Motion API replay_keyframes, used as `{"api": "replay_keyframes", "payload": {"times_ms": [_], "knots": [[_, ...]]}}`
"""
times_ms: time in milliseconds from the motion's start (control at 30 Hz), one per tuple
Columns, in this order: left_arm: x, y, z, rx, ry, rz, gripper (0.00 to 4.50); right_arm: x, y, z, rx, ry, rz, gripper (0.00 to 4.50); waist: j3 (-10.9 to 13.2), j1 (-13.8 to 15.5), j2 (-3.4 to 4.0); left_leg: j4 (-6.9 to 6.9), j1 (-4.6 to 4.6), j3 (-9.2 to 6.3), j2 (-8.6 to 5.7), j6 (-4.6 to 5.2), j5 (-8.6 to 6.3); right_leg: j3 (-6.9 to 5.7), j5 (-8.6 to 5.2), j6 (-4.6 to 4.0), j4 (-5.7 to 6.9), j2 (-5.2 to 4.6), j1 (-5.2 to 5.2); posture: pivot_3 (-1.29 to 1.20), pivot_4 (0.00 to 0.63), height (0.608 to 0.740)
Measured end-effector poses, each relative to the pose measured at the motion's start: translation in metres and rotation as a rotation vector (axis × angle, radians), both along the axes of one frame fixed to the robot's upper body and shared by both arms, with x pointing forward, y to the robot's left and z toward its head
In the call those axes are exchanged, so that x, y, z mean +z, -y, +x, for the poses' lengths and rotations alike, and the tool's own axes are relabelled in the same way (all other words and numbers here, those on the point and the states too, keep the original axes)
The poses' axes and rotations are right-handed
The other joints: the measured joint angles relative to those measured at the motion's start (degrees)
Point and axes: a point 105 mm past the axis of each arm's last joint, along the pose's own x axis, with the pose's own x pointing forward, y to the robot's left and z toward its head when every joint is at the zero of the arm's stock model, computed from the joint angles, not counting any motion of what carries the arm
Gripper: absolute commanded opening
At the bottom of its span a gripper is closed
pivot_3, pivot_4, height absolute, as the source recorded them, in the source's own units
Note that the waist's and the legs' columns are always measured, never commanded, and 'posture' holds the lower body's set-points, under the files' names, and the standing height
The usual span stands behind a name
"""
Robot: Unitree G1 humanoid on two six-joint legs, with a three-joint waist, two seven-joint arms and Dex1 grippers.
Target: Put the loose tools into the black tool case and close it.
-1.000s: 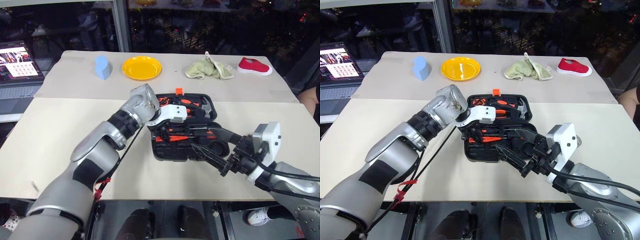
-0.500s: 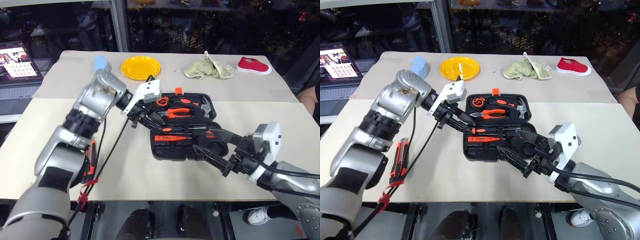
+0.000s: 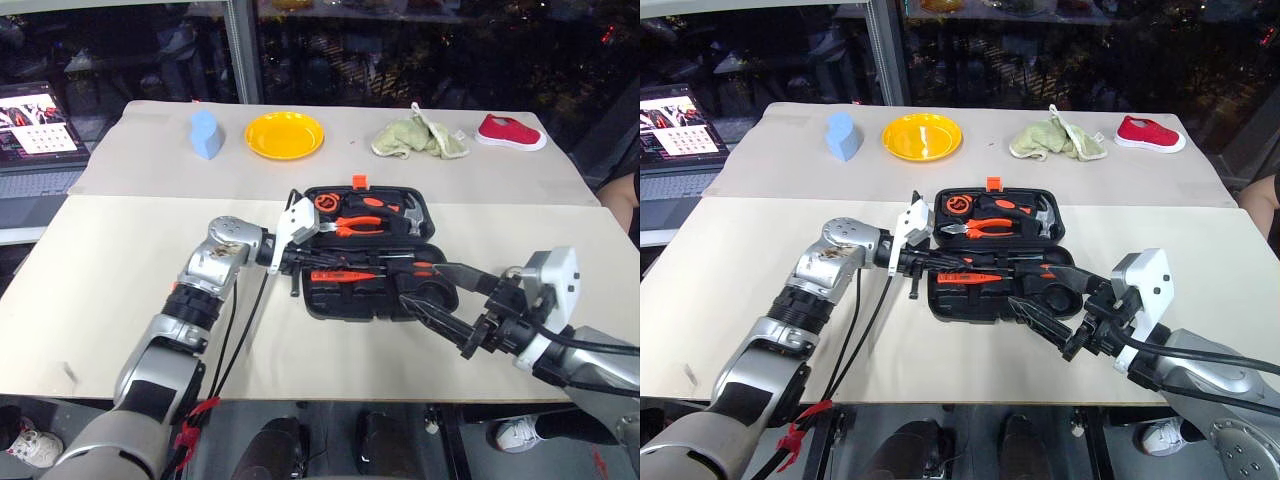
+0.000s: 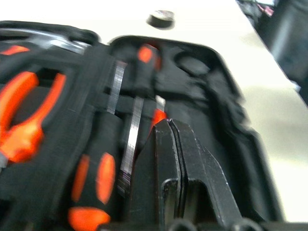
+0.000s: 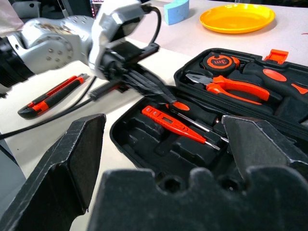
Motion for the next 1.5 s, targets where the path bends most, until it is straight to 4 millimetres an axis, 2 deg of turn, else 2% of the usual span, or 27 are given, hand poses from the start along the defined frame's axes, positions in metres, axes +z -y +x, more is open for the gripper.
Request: {"api": "replay_keyframes", "payload": {"times_ms": [300, 567, 967, 1067, 1167, 1333, 1500], "knots": [[-0.009, 0.001, -0.001, -0.026, 0.006, 0.028, 0.05, 0.004, 0.003, 0.006, -0.023, 0.015, -0.002, 4.50, 0.00, 0.08, 0.00, 0.00, -0.01, 0.00, 0.00, 0.04, -0.02, -0.02, 0.00, 0.00, -0.02, -0.02, 0.01, 0.00, 0.150, 0.740], [-0.025, 0.002, 0.000, -0.026, 0.022, 0.085, 0.05, 0.004, 0.002, 0.006, -0.022, 0.012, -0.001, 4.50, 0.00, 0.13, 0.00, 0.00, -0.04, 0.00, 0.00, 0.08, -0.05, -0.03, 0.01, 0.00, -0.06, -0.04, 0.00, 0.00, 0.150, 0.740], [-0.030, 0.002, 0.001, -0.043, 0.097, 0.115, 0.05, 0.004, 0.003, 0.008, -0.034, 0.011, 0.002, 4.50, -0.02, 0.21, 0.00, 0.00, 0.01, -0.01, 0.00, 0.10, -0.06, -0.04, 0.01, 0.01, -0.07, -0.09, 0.08, 0.00, 0.150, 0.740], [-0.031, 0.003, 0.000, -0.053, 0.115, 0.125, 0.05, 0.004, 0.004, 0.008, -0.036, 0.009, 0.003, 4.50, -0.06, 0.23, 0.04, 0.00, 0.07, -0.01, 0.00, 0.39, -0.23, -0.04, 0.01, 0.01, -0.07, -0.10, 0.13, 0.00, 0.150, 0.740], [-0.035, 0.004, 0.000, -0.058, 0.131, 0.137, 0.05, 0.003, 0.004, 0.009, -0.038, 0.008, 0.004, 4.50, -0.14, 0.25, 0.10, 0.00, 0.22, -0.01, 0.00, 0.51, -0.30, -0.04, 0.01, 0.01, -0.08, -0.09, 0.27, 0.00, 0.150, 0.740], [-0.041, 0.005, 0.002, -0.046, 0.138, 0.143, 0.05, 0.003, 0.005, 0.009, -0.039, 0.006, 0.005, 4.50, -0.28, 0.28, 0.33, -0.15, 1.01, -0.10, 0.13, 0.64, -0.40, -0.16, -0.01, 0.10, -0.74, -0.10, 1.16, 0.00, 0.150, 0.740], [-0.046, 0.006, 0.004, -0.043, 0.140, 0.152, 0.05, 0.004, 0.004, 0.010, -0.038, 0.011, 0.005, 4.50, -0.38, 0.36, 0.43, -0.20, 1.45, -0.09, 0.12, 0.74, -0.47, -0.16, -0.32, 0.64, -0.81, -0.18, 1.59, 0.00, 0.150, 0.740]]}}
